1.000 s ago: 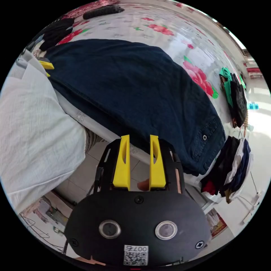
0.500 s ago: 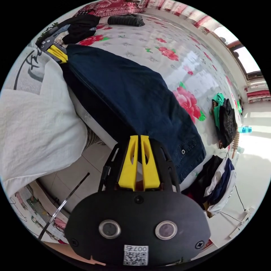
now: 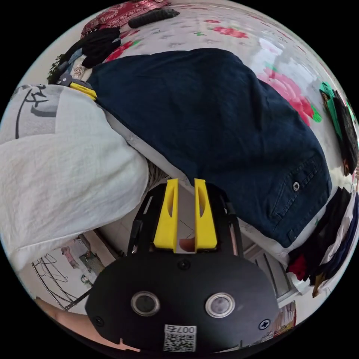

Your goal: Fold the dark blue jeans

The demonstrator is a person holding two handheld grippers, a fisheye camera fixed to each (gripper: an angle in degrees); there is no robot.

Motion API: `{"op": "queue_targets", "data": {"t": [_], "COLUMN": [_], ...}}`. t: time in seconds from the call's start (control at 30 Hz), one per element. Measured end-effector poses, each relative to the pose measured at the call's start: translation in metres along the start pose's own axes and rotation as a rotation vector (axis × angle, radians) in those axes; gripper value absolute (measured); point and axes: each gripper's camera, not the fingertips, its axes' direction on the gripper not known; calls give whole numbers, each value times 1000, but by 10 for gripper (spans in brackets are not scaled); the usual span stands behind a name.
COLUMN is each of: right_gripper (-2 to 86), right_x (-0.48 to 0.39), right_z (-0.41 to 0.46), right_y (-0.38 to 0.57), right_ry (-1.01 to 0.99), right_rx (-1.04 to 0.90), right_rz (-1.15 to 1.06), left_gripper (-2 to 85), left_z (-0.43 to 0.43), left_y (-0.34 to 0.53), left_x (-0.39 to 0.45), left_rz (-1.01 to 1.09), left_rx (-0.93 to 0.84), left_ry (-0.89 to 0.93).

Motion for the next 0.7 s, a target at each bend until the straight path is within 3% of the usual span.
{"op": "queue_targets", "data": {"t": [0.17,0.37,0.57,0.7], "right_gripper": [47,52,57,32], "right_x": [59,97,119,139], "right_z": [-66,-106,-77,-37], "right_y": [7,-132,-296,-350], "right_ry": [-24,-17,-73,-321], "right_rx": [285,319,8,-317], "right_rz": [147,-143,-435,-529], "left_gripper": [-7,5,-4,-7], "left_z": [-28,-23,1,-3], "left_y": [-7,-56,-90,-93], "left_x": [-24,-61,-79,-94], "left_rz": [-195,-281,-271,-334], "left_rx": [147,154,9,19], "left_ry": [-8,12,-44,10]}}
